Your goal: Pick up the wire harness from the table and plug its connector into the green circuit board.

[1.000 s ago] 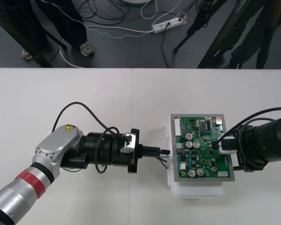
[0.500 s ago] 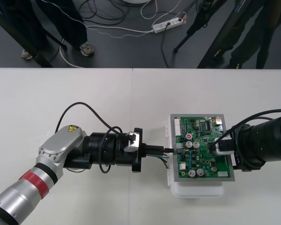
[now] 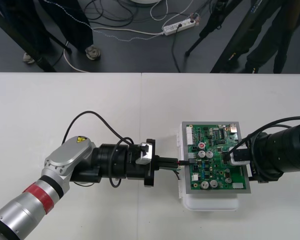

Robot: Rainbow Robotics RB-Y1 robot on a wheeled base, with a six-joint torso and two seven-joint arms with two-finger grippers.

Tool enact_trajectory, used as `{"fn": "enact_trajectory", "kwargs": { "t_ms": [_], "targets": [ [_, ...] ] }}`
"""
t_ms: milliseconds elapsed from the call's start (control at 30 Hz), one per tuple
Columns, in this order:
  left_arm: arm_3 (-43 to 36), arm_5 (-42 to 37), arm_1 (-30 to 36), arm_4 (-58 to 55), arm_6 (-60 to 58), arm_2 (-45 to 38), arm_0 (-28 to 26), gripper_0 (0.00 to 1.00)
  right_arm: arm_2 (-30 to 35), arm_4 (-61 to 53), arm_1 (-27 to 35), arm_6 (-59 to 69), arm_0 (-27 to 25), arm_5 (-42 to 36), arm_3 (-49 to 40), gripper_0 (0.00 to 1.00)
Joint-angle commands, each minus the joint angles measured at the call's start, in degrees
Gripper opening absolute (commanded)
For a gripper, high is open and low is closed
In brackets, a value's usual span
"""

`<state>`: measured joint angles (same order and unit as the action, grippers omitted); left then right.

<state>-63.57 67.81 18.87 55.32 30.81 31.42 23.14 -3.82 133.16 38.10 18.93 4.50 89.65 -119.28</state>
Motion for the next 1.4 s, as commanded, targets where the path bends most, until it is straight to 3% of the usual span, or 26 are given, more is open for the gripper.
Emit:
{"fn": "enact_trajectory", "kwargs": {
  "t_ms": [33, 1400],
  "targets": [
    [-0.50, -1.81, -1.82, -1.27, -0.31, 1.36, 1.73, 0.00, -0.75, 0.43, -0.66, 1.20, 1.39, 0.35, -1.92, 1.00],
    [-0.50, -3.04, -1.82, -0.21, 2.41, 1.71, 1.73, 0.00, -0.75, 1.22, -0.57, 1.20, 1.39, 0.35, -2.01, 1.00]
  ]
}}
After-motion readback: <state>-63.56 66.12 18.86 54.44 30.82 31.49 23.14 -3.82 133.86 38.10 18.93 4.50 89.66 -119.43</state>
